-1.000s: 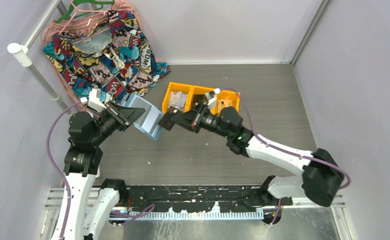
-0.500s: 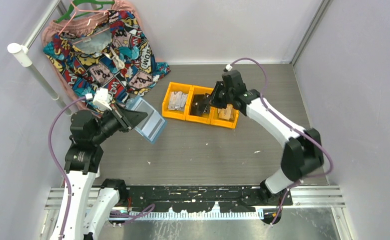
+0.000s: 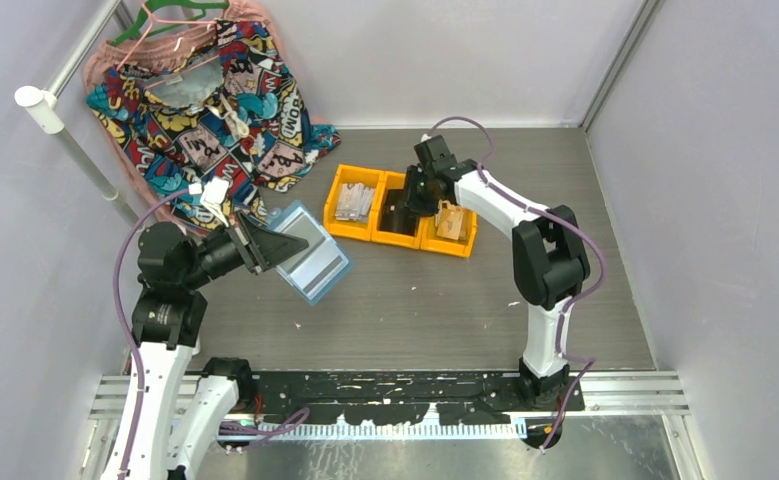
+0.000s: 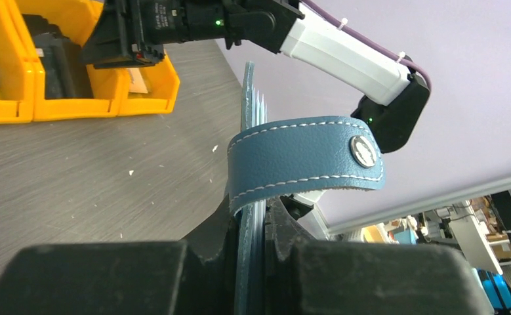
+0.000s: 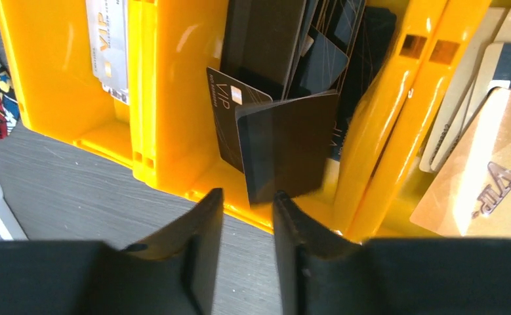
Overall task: Take the credit cards out of the card holder
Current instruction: Place the credit card in the storage box, then remove the credit card from the card holder.
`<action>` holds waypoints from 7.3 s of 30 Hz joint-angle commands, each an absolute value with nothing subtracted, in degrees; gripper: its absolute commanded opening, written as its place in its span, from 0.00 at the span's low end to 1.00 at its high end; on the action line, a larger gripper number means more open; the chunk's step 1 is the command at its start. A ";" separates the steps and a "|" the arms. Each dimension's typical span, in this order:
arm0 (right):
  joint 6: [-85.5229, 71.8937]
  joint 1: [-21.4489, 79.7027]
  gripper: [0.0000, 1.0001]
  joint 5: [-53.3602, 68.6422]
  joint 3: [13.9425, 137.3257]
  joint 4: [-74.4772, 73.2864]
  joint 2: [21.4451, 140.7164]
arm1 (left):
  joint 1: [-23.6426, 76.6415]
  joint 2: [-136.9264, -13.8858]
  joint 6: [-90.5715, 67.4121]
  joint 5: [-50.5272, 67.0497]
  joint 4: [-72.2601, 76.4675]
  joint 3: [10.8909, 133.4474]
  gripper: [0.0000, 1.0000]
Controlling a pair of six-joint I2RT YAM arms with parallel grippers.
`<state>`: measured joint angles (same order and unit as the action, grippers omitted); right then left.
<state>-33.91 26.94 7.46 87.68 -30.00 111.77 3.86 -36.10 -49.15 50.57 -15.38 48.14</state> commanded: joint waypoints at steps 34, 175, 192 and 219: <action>-60.99 55.07 0.17 28.10 57.19 26.98 75.12 | 3.82 -36.83 -55.91 56.89 -6.33 51.43 0.21; -75.47 56.52 0.27 16.61 61.96 34.85 80.73 | 3.81 -33.02 -69.13 49.35 -7.08 49.95 0.07; -75.59 56.31 0.01 13.36 54.71 36.76 76.70 | 3.81 -33.46 -72.04 49.04 -5.40 47.53 0.33; -78.33 56.40 0.29 13.58 54.48 40.50 77.32 | 3.70 -34.21 -72.48 47.99 -5.80 48.43 0.00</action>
